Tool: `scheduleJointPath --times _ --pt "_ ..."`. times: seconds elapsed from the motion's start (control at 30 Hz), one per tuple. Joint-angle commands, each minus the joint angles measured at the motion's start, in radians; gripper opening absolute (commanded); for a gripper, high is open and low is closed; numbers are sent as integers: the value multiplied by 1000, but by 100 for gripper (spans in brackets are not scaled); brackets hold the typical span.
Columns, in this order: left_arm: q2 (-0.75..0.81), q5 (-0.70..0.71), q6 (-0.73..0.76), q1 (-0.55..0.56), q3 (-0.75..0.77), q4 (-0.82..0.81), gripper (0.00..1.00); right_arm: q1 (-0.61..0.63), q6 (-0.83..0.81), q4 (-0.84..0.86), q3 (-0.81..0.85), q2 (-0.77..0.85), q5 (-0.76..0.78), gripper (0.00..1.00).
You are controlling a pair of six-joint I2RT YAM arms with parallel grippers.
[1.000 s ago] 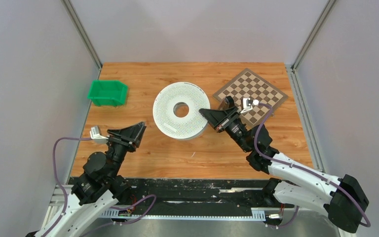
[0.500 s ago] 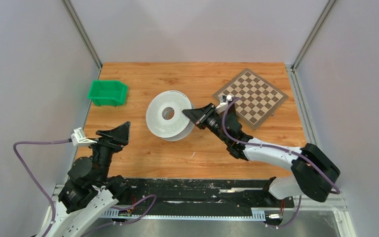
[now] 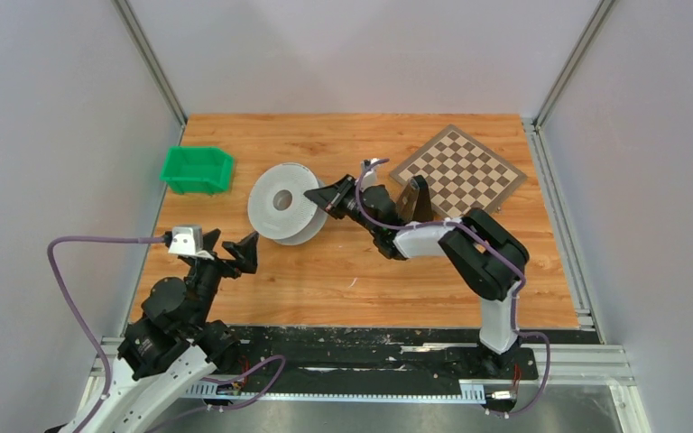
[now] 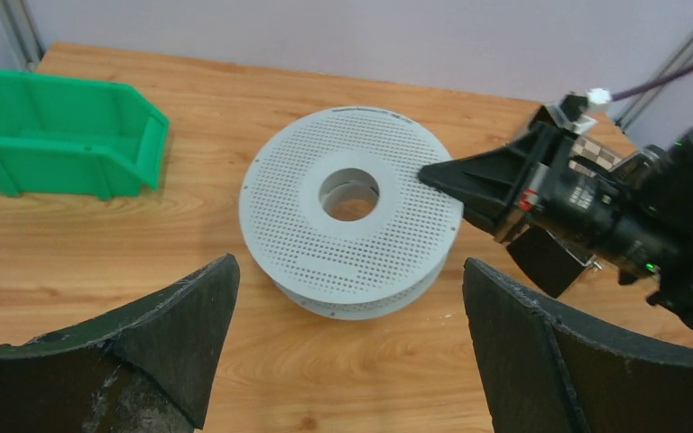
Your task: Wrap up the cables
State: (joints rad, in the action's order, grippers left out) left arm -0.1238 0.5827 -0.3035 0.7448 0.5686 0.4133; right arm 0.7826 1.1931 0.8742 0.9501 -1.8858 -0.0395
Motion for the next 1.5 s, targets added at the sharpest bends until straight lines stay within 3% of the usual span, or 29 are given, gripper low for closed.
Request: scheduleJointPath --times 0.0,0.3,0.33,0.43,0.7,1.17,1.47 --pt "39 -54 128 1 -9 -90 100 -27 55 168 171 -138 -119 0" --pt "113 -109 194 0 -55 -123 100 -49 99 53 347 -335 -194 5" --pt "114 -105 196 0 -56 -123 100 -51 103 44 347 -340 -190 7" --pt "113 -116 199 1 -53 -125 100 -65 82 -102 380 -339 -208 27" --pt "114 -149 208 1 -56 -132 100 -97 26 -361 370 -256 -153 48" --pt "68 -166 220 0 -51 -109 100 -85 -227 -780 477 -90 -12 70" --pt "-50 -145 195 1 5 -100 100 -41 -508 -945 350 235 96 79"
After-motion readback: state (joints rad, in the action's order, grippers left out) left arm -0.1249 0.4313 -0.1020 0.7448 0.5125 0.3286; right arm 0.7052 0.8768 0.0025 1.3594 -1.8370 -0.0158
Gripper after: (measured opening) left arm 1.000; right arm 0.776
